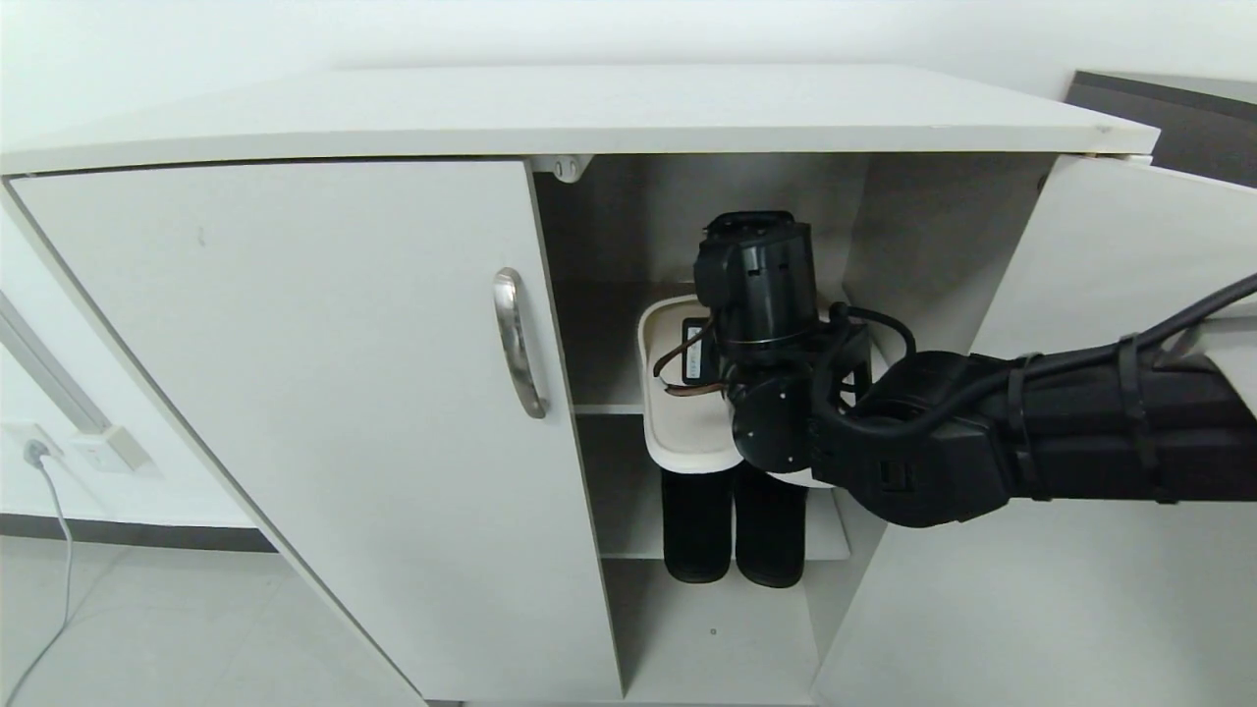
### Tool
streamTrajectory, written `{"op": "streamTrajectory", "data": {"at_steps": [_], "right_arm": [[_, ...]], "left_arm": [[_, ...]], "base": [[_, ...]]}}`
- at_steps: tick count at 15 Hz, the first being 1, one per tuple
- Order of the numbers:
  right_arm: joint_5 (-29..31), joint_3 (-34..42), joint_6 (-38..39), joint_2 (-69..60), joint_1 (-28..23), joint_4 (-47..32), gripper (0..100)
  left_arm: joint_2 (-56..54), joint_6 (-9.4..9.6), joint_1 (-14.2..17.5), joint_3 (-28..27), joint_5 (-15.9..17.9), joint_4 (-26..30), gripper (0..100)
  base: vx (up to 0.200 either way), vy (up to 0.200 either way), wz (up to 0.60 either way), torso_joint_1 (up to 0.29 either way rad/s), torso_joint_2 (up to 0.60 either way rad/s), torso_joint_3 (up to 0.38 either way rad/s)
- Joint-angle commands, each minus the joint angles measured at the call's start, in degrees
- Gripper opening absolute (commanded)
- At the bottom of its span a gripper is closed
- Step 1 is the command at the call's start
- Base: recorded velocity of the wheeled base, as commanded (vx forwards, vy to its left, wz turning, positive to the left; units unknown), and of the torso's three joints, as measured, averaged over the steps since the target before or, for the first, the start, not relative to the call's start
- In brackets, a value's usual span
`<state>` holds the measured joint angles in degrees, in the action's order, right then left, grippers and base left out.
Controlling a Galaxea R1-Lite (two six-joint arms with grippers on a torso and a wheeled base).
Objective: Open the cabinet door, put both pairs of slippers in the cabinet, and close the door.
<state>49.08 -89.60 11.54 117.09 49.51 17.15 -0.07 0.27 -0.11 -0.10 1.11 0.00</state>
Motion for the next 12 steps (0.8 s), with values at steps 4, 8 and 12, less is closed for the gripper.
{"op": "streamTrajectory", "data": {"at_steps": [4, 8, 12], "right_arm": [[-0.3, -5.58, -0.12, 3.06, -2.57, -3.18, 0], [-0.39, -7.69, -0.65, 3.85, -3.36, -4.06, 0], [-0.56, -10.07, -0.73, 4.64, -4.77, -7.4, 0]], "left_arm": [[0.07, 0.0, 0.02, 0.01, -0.05, 0.0, 0], [0.07, 0.0, 0.02, 0.01, 0.03, 0.0, 0], [0.07, 0.0, 0.02, 0.01, 0.03, 0.0, 0]], "base": [[0.0, 0.0, 0.0, 0.0, 0.0, 0.0], [0.0, 0.0, 0.0, 0.0, 0.0, 0.0], [0.0, 0.0, 0.0, 0.0, 0.0, 0.0]]}}
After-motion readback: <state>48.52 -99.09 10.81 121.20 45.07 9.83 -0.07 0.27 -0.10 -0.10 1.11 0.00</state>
